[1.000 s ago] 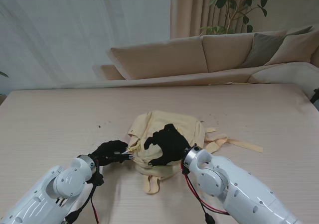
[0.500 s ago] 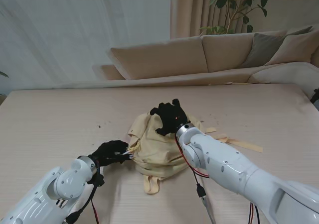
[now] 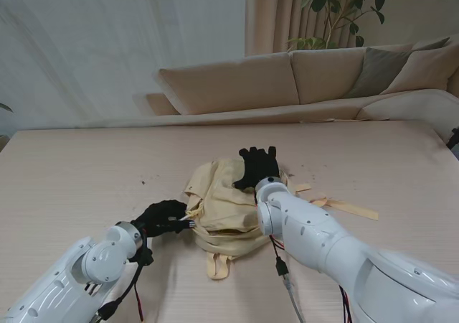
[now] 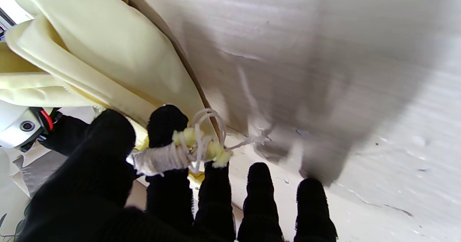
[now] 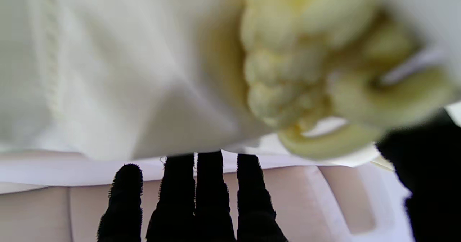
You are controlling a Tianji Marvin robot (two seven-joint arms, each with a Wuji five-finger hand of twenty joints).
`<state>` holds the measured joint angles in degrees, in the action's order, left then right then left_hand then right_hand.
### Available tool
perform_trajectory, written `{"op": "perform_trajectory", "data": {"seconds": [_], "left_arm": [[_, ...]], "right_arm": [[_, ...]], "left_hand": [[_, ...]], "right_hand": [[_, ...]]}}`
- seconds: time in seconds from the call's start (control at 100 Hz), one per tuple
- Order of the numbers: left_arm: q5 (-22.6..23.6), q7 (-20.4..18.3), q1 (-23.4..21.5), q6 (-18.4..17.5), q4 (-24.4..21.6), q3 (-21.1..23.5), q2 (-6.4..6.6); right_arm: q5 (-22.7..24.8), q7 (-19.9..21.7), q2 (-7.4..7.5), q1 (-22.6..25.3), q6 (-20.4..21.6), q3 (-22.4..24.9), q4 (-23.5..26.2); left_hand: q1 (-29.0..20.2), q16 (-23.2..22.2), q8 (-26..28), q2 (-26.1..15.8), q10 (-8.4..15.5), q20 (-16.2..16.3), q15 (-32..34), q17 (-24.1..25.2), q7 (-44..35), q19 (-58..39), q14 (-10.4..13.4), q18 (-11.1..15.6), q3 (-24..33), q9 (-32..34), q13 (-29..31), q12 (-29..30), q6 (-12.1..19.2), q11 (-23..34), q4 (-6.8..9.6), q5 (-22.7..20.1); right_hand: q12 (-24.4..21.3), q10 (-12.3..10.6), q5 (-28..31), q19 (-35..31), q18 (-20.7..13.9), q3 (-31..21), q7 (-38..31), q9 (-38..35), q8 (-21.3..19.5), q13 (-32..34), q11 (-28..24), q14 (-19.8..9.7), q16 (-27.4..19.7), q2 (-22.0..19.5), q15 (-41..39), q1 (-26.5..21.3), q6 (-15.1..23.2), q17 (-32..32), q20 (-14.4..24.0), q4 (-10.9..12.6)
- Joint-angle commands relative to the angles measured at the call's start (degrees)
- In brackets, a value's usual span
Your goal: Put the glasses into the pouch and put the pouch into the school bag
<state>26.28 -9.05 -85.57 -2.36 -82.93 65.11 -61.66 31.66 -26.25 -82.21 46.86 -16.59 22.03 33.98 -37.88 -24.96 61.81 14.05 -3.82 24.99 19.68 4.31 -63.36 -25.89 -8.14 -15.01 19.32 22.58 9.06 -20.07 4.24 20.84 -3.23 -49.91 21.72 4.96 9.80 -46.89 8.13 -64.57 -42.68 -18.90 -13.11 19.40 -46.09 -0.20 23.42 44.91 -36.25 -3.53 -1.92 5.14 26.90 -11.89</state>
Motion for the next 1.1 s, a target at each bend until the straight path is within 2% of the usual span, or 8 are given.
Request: {"op": "perform_trajectory", "data": {"seconds": [0.0, 0.22, 0.28, 0.36, 0.46, 0.58, 0.81, 1.09], "left_arm": [[-0.33, -0.65, -0.08, -0.29, -0.02, -0.19, -0.49], [-0.92, -0.83, 1.22, -0.77, 1.34, -1.36, -0.56], [-1.32, -0.88, 1.84, -0.95, 1.94, -1.81, -0.62], [-1.72, -0.93, 2.86, -1.53, 2.92, -2.41, -0.69], [-2.74, -0.84, 4.58, -2.35, 4.41, -3.03, -0.9], [-4.27, -1.51, 7.53, -4.02, 6.51, -3.84, -1.05], [-9.19, -1.51, 14.92, -6.7, 13.41, -7.73, -2.35], [-12.11, -1.03, 20.01, -10.13, 20.45, -11.78, -3.62]], "right_arm": [[-0.58, 1.83, -0.77, -0.01, -0.62, 0.09, -1.24], [-2.53, -2.69, -4.04, -0.66, 0.39, -0.73, -9.16], [-2.32, -5.15, -4.79, -0.96, 1.37, -1.56, -11.41], [-1.96, -8.29, -5.2, -0.95, 1.5, -1.86, -13.3], [-2.18, -13.22, -5.54, -0.37, 1.29, -0.34, -14.59], [-1.37, -17.69, -4.17, 1.23, -2.12, 3.21, -13.28], [2.95, -18.73, 2.5, 10.08, -11.52, 15.9, 1.68], [13.04, -8.18, 10.27, 22.96, -20.0, 26.58, 24.44]], "left_hand": [[1.83, -0.92, 1.5, -0.6, 0.72, -0.48, 0.93, -0.07, -1.0, -2.45, 0.12, -0.3, 1.23, 0.38, 1.09, -0.97, 0.78, 0.64, -0.14, -1.86], [1.96, -0.95, 1.53, -0.5, 0.8, -0.6, 1.02, -0.09, -1.0, -2.7, 0.03, -0.29, 1.4, 0.39, 1.21, -0.97, 0.97, 0.64, -0.18, -1.86], [1.93, -0.95, 1.54, -0.51, 0.74, -0.63, 1.02, -0.07, -1.0, -2.75, 0.03, -0.29, 1.49, 0.38, 1.16, -0.96, 0.92, 0.62, -0.19, -1.87], [2.05, -0.94, 1.55, -0.57, 0.81, -0.65, 1.04, -0.13, -0.95, -2.94, -0.01, -0.33, 1.51, 0.35, 1.21, -0.95, 1.18, 0.6, -0.23, -1.7], [2.07, -0.95, 1.57, -0.6, 0.72, -0.68, 1.1, -0.16, -0.93, -3.15, -0.02, -0.33, 1.56, 0.4, 1.26, -0.96, 1.12, 0.62, -0.27, -1.67], [2.21, -1.04, 1.56, -0.43, 0.66, -0.5, 1.37, -0.45, -0.93, -3.98, -0.11, -0.29, 1.63, 0.67, 1.62, -1.02, 1.07, 0.78, -0.31, -1.82], [2.74, -1.48, 1.36, 0.27, 0.63, 0.13, 2.38, -0.15, -1.15, -8.68, -0.45, -0.11, 2.99, 0.88, 1.93, -1.23, 0.88, 1.15, -0.53, -1.94], [3.27, -1.55, 1.3, 0.37, 0.61, -0.61, 2.67, -0.07, -1.27, -9.33, -0.5, -0.28, 3.67, 0.95, 1.99, -1.31, 1.03, 1.36, -0.72, -1.88]], "right_hand": [[1.02, 2.21, 2.47, 1.12, 0.16, -2.17, -0.53, -3.78, 0.72, 2.38, -2.29, 1.04, 0.79, 1.42, -2.57, 0.65, -1.64, 0.83, 2.4, -1.33], [6.51, 1.09, 29.38, -12.77, 1.92, -5.11, -9.76, -29.32, -10.45, 16.92, -12.49, 2.93, 5.43, 1.6, -13.34, -14.9, 5.38, -0.45, 2.28, 1.24], [9.08, 0.23, 35.96, -19.18, 3.52, -6.76, -20.56, -39.24, -2.94, 23.68, -12.99, 3.1, 5.04, 7.08, -14.75, -22.99, 11.67, -2.26, -1.58, -8.75], [11.01, -0.11, 45.72, -22.58, 5.07, -10.46, -23.44, -48.37, -4.91, 30.1, -13.58, 2.84, 4.59, 7.5, -16.36, -27.58, 16.89, -4.89, -3.02, -7.97], [13.9, 2.75, 49.78, -23.22, 6.24, -12.93, -22.74, -51.51, -6.64, 32.95, -13.22, 4.15, 4.12, 10.01, -17.35, -28.34, 15.49, -6.18, -3.35, -8.49], [15.93, 4.32, 51.04, -23.67, 6.54, -14.67, -21.84, -52.21, -8.71, 33.64, -13.82, 5.21, 4.07, 10.64, -18.25, -27.46, 13.76, -6.41, -3.27, -9.22], [15.61, 6.58, 50.43, -23.34, 6.27, -13.58, -21.01, -50.75, -9.82, 31.55, -14.37, 7.62, 4.41, 9.55, -18.91, -29.43, 10.66, -4.6, -3.5, -8.24], [14.04, 7.14, 45.77, -23.65, 5.29, -4.98, -16.83, -46.5, -6.45, 28.89, -11.97, 8.36, 4.54, 4.62, -18.43, -25.61, 6.73, -4.24, -3.66, -7.96]]}}
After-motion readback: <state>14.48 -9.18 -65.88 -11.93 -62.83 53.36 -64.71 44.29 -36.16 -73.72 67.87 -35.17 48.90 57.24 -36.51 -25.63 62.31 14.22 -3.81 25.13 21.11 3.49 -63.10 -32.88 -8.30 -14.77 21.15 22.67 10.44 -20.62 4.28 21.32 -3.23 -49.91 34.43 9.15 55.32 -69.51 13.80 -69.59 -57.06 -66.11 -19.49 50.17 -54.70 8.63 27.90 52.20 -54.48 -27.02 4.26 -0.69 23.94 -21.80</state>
